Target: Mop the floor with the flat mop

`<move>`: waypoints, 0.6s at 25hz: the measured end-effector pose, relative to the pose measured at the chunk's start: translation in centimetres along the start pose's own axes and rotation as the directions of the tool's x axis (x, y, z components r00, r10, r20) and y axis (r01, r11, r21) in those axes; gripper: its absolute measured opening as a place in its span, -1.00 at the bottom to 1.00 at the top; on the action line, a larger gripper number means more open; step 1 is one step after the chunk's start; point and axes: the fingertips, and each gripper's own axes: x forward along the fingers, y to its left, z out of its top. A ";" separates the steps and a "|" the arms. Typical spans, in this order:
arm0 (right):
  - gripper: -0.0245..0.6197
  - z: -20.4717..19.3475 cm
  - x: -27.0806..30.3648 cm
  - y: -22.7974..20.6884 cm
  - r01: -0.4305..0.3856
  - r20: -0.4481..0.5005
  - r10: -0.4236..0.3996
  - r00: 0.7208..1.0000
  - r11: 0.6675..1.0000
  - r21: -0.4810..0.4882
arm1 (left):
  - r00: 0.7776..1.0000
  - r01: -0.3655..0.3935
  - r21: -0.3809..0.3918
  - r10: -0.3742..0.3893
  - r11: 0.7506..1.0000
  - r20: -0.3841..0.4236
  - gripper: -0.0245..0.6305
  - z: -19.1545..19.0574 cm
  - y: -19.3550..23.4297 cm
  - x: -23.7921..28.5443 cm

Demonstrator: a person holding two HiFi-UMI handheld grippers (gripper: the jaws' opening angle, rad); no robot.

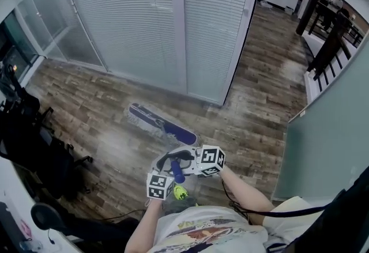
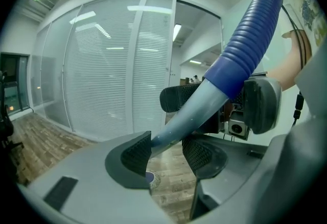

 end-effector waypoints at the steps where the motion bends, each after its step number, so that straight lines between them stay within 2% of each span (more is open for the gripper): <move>1: -0.15 0.4 0.4 -1.0 -0.004 -0.007 0.004 1.000 1.000 -0.001 | 1.000 0.003 -0.001 -0.003 1.000 -0.001 -0.41 0.3 1.0 0.4; 6: -0.15 1.2 1.7 -6.0 0.012 -0.035 -0.012 0.999 1.000 -0.010 | 0.999 0.035 0.020 -0.035 0.999 -0.006 -0.40 1.6 5.2 3.2; 12: -0.15 0.6 3.3 -11.3 0.045 -0.100 -0.047 0.994 0.999 -0.030 | 0.995 0.074 0.063 -0.070 0.995 -0.067 -0.39 1.6 9.8 6.5; 15: -0.15 1.5 3.8 -14.4 0.065 -0.078 -0.067 0.995 0.998 -0.017 | 0.996 0.077 0.059 -0.074 0.995 -0.048 -0.39 2.7 12.3 8.3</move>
